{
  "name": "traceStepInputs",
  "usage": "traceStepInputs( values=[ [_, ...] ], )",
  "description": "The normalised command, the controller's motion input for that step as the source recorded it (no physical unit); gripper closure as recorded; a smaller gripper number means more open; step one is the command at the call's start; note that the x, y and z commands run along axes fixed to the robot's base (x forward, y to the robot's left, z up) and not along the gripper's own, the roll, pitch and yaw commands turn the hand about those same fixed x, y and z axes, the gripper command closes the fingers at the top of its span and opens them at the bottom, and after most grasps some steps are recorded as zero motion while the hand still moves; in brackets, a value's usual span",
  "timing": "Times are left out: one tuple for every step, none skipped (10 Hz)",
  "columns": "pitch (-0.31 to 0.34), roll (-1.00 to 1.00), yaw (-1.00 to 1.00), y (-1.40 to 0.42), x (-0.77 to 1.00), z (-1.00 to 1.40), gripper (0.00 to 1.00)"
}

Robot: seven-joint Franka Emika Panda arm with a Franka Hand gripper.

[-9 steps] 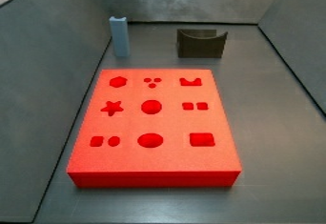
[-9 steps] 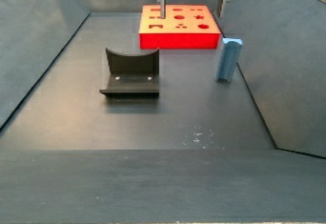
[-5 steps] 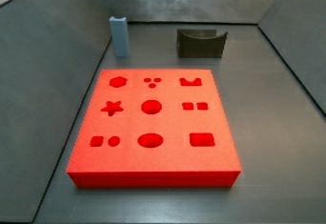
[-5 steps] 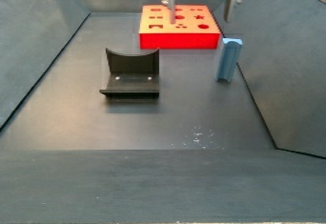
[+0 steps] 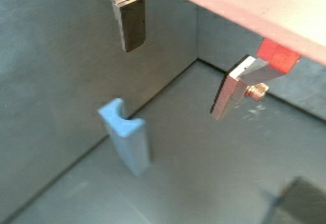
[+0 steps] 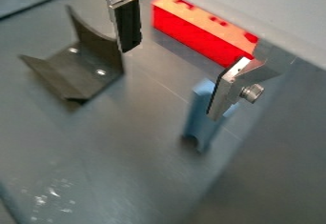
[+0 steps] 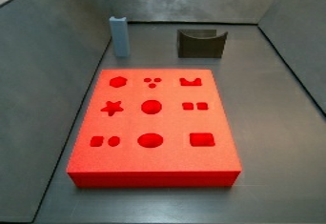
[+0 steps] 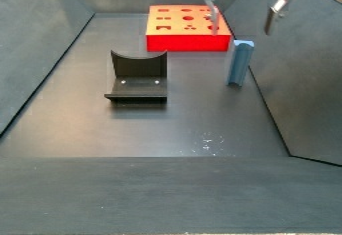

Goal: Pick up the arch object. Move up. Move to above the board. Insert the arch object.
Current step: Pick up the arch object.

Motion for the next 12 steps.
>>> traceStepInputs(
  values=[
    [-0.121, -0.06, -0.14, -0.26, -0.27, -0.34, 0.0],
    [-0.074, -0.08, -0.01, -0.24, -0.08, -0.37, 0.0],
    [-0.081, -0.12, -0.01, -0.17, 0.0, -0.38, 0.0],
    [-0.074, -0.12, 0.0, -0.1, -0.11, -0.45, 0.0],
    [-0.073, -0.13, 0.13, -0.06, -0.17, -0.47, 0.0],
    [-0.066, -0.11, 0.12, -0.07, -0.22, -0.45, 0.0],
    [-0.077, -0.11, 0.11, -0.09, -0.3, -0.37, 0.0],
    [-0.057, -0.1, 0.06, -0.13, -0.2, -0.29, 0.0],
    [-0.039, -0.07, 0.0, -0.16, -0.06, -0.23, 0.0],
    [0.0, 0.02, 0.0, -0.28, 0.0, -0.16, 0.0],
    [0.0, 0.03, 0.0, -0.19, 0.0, -0.14, 0.0],
    [0.0, 0.12, 0.0, -0.18, 0.0, -0.18, 0.0]
  ],
)
